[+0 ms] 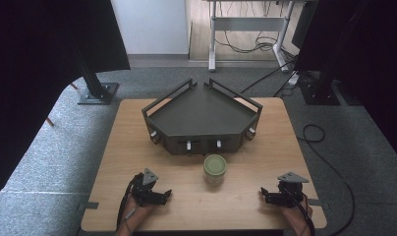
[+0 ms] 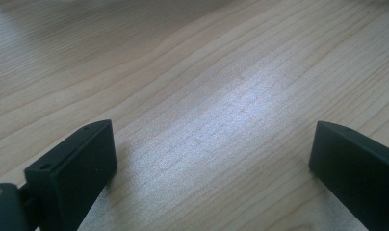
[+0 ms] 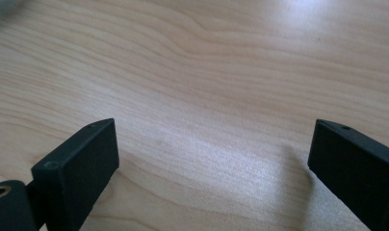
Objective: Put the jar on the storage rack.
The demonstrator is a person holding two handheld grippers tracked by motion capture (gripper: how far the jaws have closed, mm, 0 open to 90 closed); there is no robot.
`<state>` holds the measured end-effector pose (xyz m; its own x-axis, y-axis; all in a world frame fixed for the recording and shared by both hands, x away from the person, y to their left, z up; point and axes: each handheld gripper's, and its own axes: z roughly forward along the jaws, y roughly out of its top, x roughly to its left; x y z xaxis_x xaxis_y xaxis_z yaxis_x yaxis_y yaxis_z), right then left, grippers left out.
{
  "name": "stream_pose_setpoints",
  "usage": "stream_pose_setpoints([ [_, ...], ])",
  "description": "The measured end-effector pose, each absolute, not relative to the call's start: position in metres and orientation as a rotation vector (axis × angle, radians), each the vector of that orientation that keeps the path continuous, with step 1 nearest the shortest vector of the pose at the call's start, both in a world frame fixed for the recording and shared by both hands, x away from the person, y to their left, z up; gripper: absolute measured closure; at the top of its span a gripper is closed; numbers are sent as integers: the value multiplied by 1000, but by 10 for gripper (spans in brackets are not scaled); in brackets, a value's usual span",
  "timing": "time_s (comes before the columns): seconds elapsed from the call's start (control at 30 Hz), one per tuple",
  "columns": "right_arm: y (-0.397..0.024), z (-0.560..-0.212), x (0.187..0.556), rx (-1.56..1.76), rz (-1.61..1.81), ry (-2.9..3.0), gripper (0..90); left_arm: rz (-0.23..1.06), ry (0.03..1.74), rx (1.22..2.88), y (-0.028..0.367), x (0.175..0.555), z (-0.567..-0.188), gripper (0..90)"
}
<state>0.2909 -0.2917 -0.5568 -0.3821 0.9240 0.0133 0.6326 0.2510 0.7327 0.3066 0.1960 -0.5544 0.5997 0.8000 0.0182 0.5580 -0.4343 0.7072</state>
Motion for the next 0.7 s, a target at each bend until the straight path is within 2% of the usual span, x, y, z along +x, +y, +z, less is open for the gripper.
stream_pose_setpoints([
  [0.23, -288, -544, 289, 1382, 966, 2086, 1, 466, 1069, 2155, 196, 306, -554, 23],
  [0.7, -277, -526, 290, 1338, 995, 2077, 0, 466, 1069, 2155, 196, 306, -554, 24],
])
